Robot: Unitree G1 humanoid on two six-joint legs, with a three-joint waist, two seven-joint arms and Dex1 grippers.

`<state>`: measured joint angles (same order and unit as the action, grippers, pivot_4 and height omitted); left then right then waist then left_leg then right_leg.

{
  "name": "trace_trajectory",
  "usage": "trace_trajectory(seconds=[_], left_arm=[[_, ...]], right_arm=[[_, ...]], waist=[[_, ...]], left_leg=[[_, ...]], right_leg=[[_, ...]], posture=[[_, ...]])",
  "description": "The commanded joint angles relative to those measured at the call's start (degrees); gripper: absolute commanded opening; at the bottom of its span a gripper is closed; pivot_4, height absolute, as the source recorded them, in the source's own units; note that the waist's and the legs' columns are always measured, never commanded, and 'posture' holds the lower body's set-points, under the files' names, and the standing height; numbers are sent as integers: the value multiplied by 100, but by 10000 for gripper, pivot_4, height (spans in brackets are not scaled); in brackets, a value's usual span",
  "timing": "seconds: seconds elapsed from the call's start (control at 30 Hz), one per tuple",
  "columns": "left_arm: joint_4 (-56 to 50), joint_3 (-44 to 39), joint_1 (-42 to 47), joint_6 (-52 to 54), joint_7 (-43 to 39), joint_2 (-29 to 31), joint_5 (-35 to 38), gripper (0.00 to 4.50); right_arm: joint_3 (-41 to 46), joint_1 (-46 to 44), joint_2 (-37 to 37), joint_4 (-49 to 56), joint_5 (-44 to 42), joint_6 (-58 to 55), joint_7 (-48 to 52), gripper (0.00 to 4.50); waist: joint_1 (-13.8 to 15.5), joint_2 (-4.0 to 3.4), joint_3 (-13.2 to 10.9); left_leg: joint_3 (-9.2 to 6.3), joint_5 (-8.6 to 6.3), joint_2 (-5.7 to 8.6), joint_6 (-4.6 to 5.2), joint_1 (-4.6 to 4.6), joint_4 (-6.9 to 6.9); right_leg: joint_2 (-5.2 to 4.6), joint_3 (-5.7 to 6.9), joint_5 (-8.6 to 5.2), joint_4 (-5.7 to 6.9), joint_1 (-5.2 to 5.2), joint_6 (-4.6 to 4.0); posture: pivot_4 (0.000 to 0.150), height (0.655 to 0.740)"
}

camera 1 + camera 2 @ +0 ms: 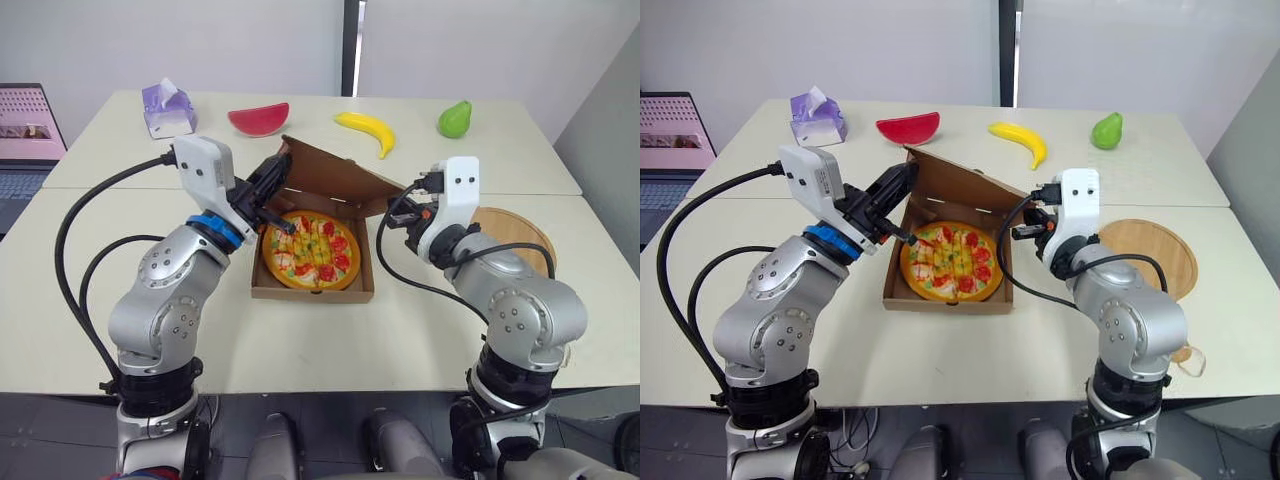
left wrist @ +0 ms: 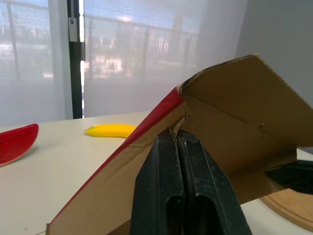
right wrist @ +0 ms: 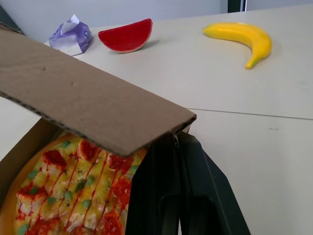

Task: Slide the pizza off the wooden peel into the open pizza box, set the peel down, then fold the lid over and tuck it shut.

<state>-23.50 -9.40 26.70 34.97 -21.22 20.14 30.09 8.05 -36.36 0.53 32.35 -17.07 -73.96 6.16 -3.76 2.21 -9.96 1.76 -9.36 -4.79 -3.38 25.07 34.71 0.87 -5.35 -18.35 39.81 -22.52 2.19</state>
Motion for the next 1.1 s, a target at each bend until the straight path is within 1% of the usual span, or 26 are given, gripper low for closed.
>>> trace_trajectory(seconds=[0.03,0.1,0.2,0.3,0.4,0.57,0.67,0.87,1.0,1.1], left_arm=[[297,151,129,-54,-310,145,-3,0],[581,98,203,-84,-503,347,-16,0],[905,-59,294,116,-694,514,204,0],[1064,-190,375,375,-797,523,472,0],[1171,-211,498,471,-896,532,575,0],[1657,-374,1003,608,-1047,642,699,0],[2001,-425,1277,884,-1392,842,889,0],[3074,-533,2008,1419,-2070,1229,1174,0],[3672,-449,2403,1428,-2484,1402,1074,0],[4050,-284,2611,1105,-2670,1463,761,0]], right_arm=[[-182,-395,-35,-327,-97,344,112,513],[-226,-615,-110,-676,-15,571,91,513],[-261,-896,-233,-1123,38,883,103,513],[-317,-1093,-408,-1477,56,1163,182,513],[-386,-1122,-483,-1597,29,1270,223,513],[-472,-1098,-511,-1730,41,1438,214,513],[-464,-1202,-555,-1936,74,1610,220,513],[-449,-1422,-663,-2358,82,1871,241,513],[-435,-1568,-716,-2622,90,2006,262,513],[-447,-1676,-745,-2820,129,2108,272,513]], waist=[[12,0,0],[32,0,0],[69,0,0],[108,0,0],[155,0,0],[165,0,0],[153,0,-1],[148,-1,-2],[141,-2,-2],[139,-2,-2]], left_leg=[[2,0,1,0,-1,0],[1,0,1,0,-1,0],[2,0,2,0,0,-1],[0,0,2,0,4,-2],[0,-1,1,0,6,-6],[-1,0,0,0,5,-8],[0,0,1,0,5,-9],[0,0,0,0,5,-14],[1,0,1,0,7,-22],[3,0,1,0,8,-32]], right_leg=[[-1,-2,0,-1,0,0],[-1,-1,0,-4,2,0],[-3,1,0,-9,2,0],[-5,9,3,-22,6,-1],[-8,16,9,-34,11,-9],[-7,17,9,-34,12,-9],[-7,14,10,-36,11,-8],[-6,17,9,-40,9,-9],[-6,17,9,-40,4,-9],[-5,14,10,-40,-4,-10]], posture=[[1500,7400],[1500,7400],[1500,7400],[1500,7400],[1500,7400],[1500,7400],[1500,7400],[1500,7400],[1500,7400],[1500,7400]])
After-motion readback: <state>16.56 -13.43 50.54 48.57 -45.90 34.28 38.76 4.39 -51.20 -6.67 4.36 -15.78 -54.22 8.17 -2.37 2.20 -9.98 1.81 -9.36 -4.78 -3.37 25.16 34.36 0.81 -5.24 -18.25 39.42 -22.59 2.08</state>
